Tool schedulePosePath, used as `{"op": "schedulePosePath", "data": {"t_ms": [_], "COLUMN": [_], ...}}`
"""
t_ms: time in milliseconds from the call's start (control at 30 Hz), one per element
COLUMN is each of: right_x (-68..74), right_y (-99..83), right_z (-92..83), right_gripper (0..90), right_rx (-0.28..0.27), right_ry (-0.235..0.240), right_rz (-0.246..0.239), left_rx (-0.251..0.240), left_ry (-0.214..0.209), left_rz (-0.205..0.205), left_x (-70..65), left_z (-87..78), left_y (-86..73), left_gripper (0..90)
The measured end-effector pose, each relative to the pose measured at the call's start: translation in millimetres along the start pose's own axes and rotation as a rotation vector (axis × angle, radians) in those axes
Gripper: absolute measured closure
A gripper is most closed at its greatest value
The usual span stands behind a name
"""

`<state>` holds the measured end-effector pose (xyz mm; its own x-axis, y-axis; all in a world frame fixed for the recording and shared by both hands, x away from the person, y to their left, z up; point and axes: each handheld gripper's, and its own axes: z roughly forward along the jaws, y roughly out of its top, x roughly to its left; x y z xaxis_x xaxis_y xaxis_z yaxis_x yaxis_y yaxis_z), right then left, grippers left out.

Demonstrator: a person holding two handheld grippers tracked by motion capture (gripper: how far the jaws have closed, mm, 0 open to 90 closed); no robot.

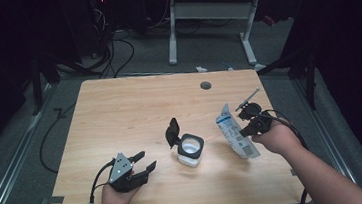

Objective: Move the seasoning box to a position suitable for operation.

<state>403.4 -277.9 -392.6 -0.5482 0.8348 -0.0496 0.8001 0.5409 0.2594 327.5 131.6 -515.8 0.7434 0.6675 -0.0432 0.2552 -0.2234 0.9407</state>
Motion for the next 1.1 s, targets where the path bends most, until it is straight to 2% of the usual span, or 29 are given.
{"op": "schedulePosePath", "data": {"t_ms": [433,700,767,933,1100], "right_x": [-4.3,-7.5,-8.6,-8.5,-8.9], "right_y": [-11.9,-21.2,-23.9,-30.1,-36.1], "right_z": [-6.3,-5.0,-4.4,-0.3,3.9], "right_gripper": [90.0,90.0,90.0,90.0,90.0], "right_rx": [-0.124,-0.173,-0.198,-0.241,-0.286], "right_ry": [-0.028,-0.025,-0.008,-0.008,0.007], "right_rz": [0.038,0.058,0.075,0.09,0.106], "left_rx": [0.022,0.03,0.025,0.015,0.013], "left_ry": [0.023,0.045,0.055,0.068,0.079], "left_rz": [0.007,-0.008,-0.01,-0.029,-0.032], "left_x": [4.8,13.3,15.4,20.5,23.4], "left_z": [0.8,-1.9,-3.0,-5.5,-6.8], "left_y": [-1.6,-1.7,-1.9,-2.6,-3.2], "left_gripper": [44.3,45.5,45.6,45.5,45.4]}}
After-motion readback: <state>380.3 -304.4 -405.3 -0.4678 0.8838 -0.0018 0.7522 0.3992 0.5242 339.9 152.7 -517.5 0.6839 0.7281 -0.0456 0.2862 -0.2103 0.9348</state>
